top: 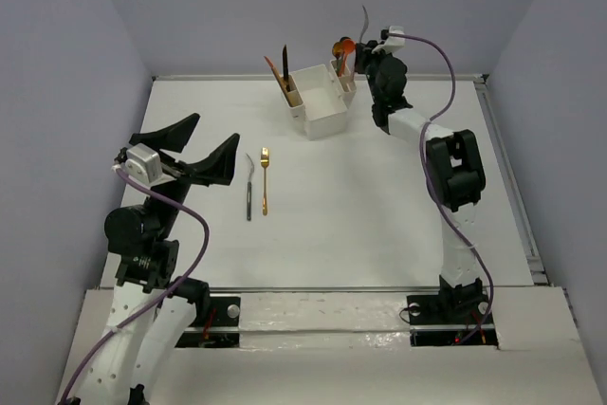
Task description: Sort the eating utensils into containers
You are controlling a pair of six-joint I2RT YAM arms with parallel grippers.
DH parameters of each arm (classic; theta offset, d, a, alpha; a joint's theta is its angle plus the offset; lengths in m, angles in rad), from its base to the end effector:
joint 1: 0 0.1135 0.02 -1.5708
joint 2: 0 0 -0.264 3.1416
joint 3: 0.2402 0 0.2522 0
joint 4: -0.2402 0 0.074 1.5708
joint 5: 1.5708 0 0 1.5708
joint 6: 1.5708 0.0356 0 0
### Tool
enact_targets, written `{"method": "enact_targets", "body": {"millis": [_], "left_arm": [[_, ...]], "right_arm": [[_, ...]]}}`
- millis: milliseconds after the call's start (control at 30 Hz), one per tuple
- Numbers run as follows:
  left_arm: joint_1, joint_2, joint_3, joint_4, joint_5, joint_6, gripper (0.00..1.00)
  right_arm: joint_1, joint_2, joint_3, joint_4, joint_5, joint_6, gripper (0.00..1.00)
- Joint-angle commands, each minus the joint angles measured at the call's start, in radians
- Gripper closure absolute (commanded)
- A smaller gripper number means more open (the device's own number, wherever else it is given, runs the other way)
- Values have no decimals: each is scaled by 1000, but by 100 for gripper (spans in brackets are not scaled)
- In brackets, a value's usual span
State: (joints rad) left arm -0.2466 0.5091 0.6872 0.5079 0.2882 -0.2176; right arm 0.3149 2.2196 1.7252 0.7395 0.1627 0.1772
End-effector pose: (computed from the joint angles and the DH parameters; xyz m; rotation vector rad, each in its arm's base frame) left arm 0.0980 -0.0351 0.4131 0.2856 0.8864 -0.5581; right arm 0.5052 0.1585 0.2869 0.0470 1.3346 0.3094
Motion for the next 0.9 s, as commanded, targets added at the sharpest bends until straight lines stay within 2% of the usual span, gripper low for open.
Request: {"method": "enact_targets", "body": {"millis": [0, 133, 267, 300, 400, 600, 767, 800, 833, 867], "left_arm": [[7, 8, 32, 54, 12, 7, 1], [17, 6, 31, 54, 14, 7, 1], [17, 3, 29, 54, 16, 6, 1], [17, 2, 29, 54, 16, 7, 1], [26, -1, 31, 54, 22, 4, 1], [46, -23, 31, 54, 5, 6, 1], [46, -29, 25, 54, 9, 4, 1], [46, -30, 25, 54, 9, 3, 1], [46, -30, 25, 54, 12, 1, 1], [46, -32, 23, 54, 17, 0, 1]], "right_arm": [[4, 12, -30, 143, -37, 31, 96], [4, 14, -55, 155, -68, 53, 93], [4, -1, -78, 164, -91, 56, 73], [4, -8, -85, 164, -94, 56, 64], [4, -50, -119, 159, -104, 53, 55], [13, -146, -174, 78, -98, 39, 46], [41, -334, -332, 83, -74, 33, 46], [50, -334, -364, 69, -74, 31, 47], [61, -401, -421, 46, -83, 31, 50], [93, -432, -444, -25, -86, 31, 51]]}}
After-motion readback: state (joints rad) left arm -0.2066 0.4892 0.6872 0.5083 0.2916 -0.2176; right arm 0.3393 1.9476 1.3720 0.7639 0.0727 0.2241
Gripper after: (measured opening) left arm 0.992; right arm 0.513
